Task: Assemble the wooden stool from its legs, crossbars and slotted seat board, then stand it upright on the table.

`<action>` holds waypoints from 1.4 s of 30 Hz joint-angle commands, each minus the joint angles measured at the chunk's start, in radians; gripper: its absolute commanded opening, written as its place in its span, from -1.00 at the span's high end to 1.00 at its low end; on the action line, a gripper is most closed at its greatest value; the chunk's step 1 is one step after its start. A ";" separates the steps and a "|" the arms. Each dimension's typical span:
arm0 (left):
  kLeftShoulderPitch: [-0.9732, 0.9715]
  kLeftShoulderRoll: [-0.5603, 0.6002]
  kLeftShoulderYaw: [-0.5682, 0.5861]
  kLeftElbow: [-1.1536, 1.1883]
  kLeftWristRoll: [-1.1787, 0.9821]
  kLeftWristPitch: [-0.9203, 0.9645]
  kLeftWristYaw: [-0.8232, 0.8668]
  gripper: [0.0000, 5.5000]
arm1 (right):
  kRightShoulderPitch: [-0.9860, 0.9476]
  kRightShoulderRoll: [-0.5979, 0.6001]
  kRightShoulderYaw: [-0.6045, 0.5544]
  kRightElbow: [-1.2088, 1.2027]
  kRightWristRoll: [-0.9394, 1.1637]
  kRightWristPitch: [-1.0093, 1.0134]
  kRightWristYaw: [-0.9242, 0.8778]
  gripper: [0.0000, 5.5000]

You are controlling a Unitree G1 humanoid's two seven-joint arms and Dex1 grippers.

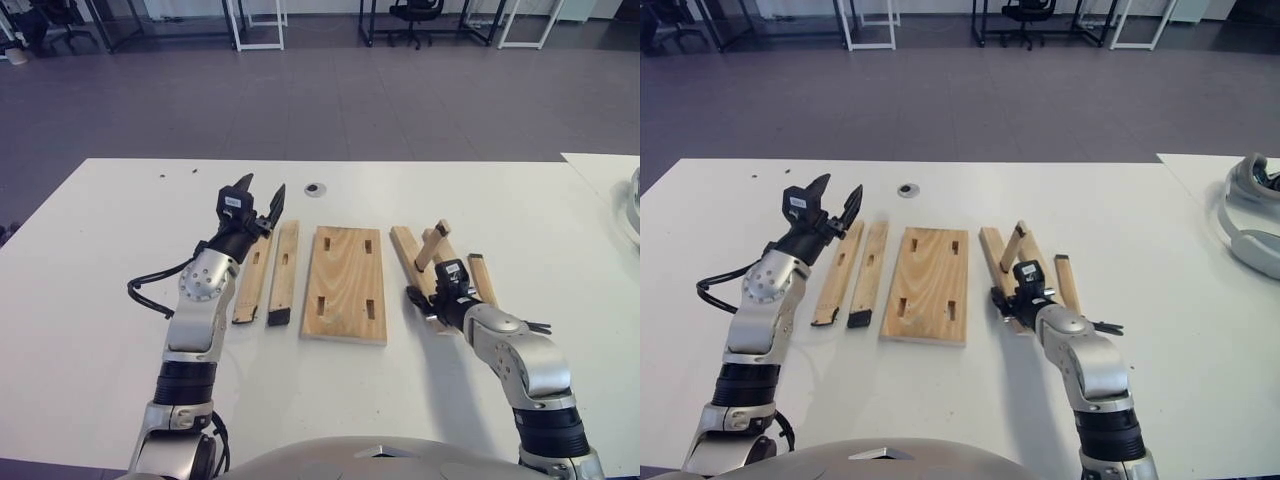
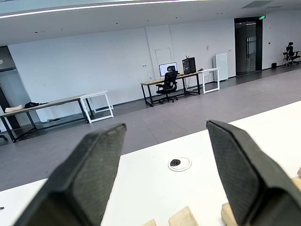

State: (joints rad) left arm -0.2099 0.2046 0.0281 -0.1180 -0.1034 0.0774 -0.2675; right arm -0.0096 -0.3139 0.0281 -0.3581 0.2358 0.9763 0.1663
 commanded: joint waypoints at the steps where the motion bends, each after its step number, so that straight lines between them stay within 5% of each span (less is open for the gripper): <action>1: 0.007 0.001 -0.011 0.003 0.023 -0.001 0.014 -0.15 | -0.018 -0.008 0.012 0.013 -0.006 0.014 0.017 -0.18; 7: -0.011 -0.071 0.047 -0.046 -0.177 0.175 0.007 -0.22 | -0.055 0.011 0.001 0.055 -0.015 -0.021 0.021 0.24; 12: -0.110 -0.140 0.195 -0.055 -0.512 0.486 0.096 -0.48 | -0.123 -0.002 -0.006 -0.034 0.018 -0.075 0.081 0.24; 23: -0.250 -0.257 0.284 -0.106 -1.086 0.824 0.288 -0.48 | -0.260 -0.028 0.136 -0.051 0.029 -0.428 0.347 0.24; 42: -0.131 -0.219 0.218 -0.200 -1.121 0.769 0.313 0.63 | -0.216 -0.053 0.159 -0.079 0.016 -0.515 0.403 0.24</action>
State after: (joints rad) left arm -0.3644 -0.0158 0.2594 -0.3005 -1.2087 0.8424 0.0334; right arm -0.2326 -0.3542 0.1794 -0.4249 0.2663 0.4759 0.5654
